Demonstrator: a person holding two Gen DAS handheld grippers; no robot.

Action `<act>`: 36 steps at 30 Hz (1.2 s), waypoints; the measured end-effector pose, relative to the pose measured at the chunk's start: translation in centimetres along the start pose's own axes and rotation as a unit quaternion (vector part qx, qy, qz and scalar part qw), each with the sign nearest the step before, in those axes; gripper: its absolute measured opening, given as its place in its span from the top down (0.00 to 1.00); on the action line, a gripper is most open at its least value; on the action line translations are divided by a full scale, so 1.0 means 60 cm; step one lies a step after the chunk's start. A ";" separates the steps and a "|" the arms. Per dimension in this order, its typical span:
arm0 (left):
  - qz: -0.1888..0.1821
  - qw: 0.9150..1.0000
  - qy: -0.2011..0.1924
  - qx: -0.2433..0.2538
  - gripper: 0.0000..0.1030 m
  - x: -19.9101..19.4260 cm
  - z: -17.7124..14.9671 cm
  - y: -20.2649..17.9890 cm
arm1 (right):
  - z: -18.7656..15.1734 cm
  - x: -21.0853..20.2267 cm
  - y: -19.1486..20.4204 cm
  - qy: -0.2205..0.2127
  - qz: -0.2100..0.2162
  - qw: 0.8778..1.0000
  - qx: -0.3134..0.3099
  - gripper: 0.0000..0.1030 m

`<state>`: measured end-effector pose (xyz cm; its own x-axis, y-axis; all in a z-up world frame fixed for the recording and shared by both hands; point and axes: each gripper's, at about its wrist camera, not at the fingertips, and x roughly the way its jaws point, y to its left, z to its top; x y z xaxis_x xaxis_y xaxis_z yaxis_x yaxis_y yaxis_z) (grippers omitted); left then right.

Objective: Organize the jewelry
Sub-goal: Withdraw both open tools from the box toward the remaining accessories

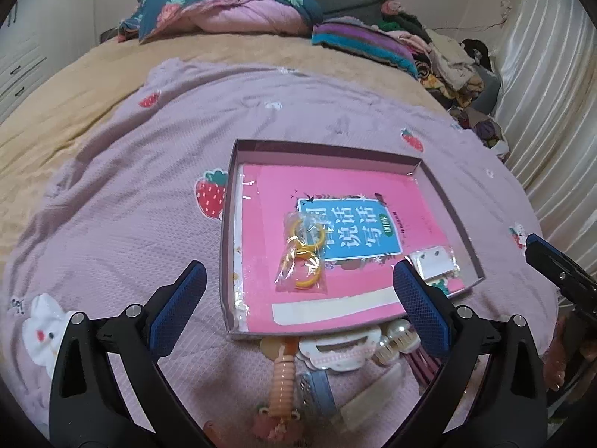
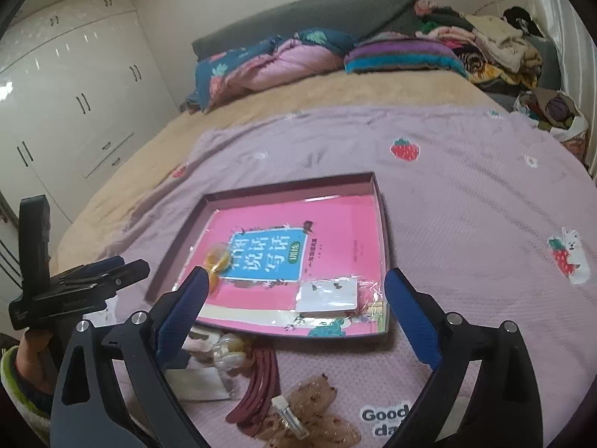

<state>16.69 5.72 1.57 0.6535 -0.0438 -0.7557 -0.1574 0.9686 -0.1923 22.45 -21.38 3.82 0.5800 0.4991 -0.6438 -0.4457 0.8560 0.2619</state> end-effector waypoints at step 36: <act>0.010 1.000 0.002 0.014 0.09 -0.071 -0.099 0.017 | -0.088 -0.077 0.067 0.003 0.017 0.998 -0.065 0.07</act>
<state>9.37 5.46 0.86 0.6471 -0.0244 -0.7620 -0.1507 0.9757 -0.1593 14.41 -20.99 4.07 0.5587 0.5265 -0.6409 -0.5505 0.8134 0.1883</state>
